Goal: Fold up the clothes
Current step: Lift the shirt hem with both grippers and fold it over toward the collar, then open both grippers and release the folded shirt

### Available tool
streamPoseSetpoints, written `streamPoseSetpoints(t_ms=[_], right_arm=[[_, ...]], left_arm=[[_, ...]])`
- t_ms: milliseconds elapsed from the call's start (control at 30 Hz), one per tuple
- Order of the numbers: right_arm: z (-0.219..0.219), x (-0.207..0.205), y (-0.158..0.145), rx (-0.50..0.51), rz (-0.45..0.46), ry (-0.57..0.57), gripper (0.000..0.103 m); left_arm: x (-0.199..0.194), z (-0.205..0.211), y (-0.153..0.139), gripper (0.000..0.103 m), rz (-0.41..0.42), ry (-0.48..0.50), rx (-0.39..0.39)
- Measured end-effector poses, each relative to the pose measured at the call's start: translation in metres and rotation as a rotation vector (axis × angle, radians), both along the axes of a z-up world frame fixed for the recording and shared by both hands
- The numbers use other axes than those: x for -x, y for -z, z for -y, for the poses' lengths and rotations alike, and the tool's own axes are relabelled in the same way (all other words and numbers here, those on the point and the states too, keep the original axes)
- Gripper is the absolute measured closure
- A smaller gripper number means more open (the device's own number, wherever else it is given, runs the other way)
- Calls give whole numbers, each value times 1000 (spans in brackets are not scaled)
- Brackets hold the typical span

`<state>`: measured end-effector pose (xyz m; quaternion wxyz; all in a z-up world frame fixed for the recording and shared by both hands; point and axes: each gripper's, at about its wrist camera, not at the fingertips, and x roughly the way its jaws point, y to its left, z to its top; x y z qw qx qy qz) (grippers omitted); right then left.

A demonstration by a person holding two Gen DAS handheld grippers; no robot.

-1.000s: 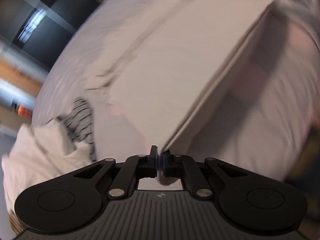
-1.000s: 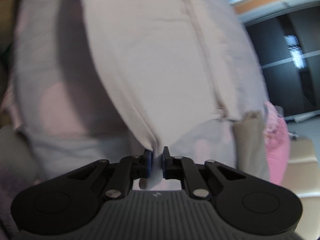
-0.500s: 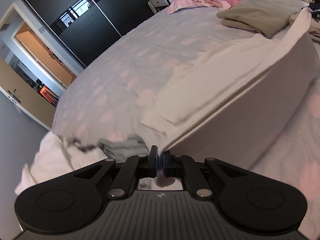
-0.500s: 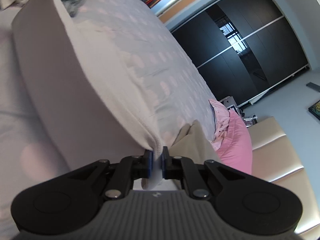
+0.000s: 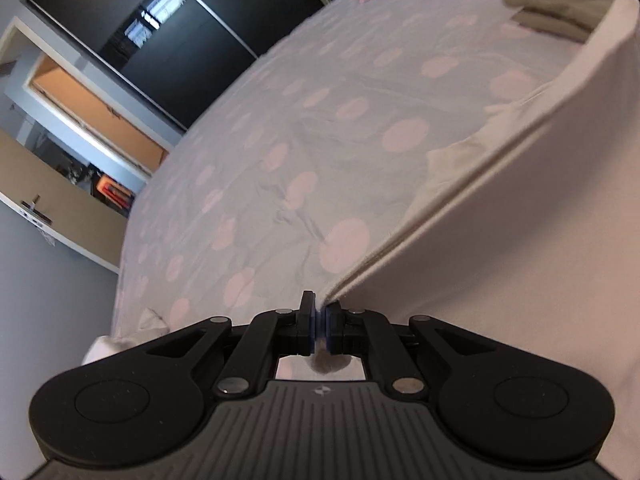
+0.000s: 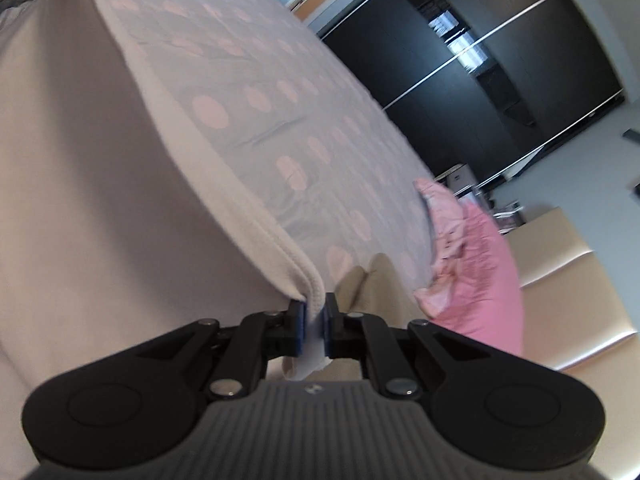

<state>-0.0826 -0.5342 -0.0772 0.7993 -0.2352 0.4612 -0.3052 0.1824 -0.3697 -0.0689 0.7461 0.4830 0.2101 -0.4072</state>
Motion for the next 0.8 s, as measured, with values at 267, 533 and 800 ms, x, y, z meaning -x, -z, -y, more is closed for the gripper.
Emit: streamPoseSetpoints(t_ms=[267,533,800], right_arm=[[59,-51,66,-48,-38,56,93],[91,-74,102,-102,-19,132,82],[114,-65,86,-113,117,282,71]], left_arm=[[-45,37,49,100,-108,-111,15],[-58,61,70,86,-135,-196,49],[-72,48,55,82,-96,-305,99]])
